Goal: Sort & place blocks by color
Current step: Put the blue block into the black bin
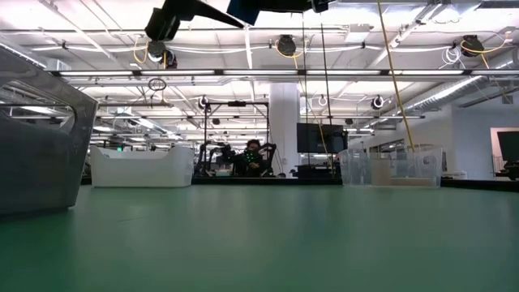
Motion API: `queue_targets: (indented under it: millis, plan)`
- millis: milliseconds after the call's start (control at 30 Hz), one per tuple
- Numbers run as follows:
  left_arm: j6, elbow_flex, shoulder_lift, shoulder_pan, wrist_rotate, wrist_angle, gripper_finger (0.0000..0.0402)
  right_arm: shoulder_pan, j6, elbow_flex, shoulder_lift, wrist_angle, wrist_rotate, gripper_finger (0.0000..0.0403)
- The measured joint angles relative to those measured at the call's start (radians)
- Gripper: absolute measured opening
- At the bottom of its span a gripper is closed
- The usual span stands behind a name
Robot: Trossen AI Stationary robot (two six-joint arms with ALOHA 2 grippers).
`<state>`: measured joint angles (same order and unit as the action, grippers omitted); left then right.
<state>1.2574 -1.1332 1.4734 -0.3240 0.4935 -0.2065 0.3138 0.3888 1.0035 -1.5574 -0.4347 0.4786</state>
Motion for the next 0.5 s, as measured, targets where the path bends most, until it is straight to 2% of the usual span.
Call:
queue_targets:
  millis: [133,267,500]
  plan:
    - [-0.007,0.0,-0.001,0.004,0.002,-0.002,0.0133,0.0,0.016,0.0,0.0,-0.007,0.001,0.0071]
    - [-0.006,0.0,-0.001,0.003,0.002,-0.001,0.0134,0.002,-0.011,0.0,0.0,-0.008,0.0,0.009]
    - [-0.01,0.0,-0.001,0.004,0.004,-0.002,0.0134,0.003,-0.245,0.0,0.0,-0.013,-0.01,0.014]
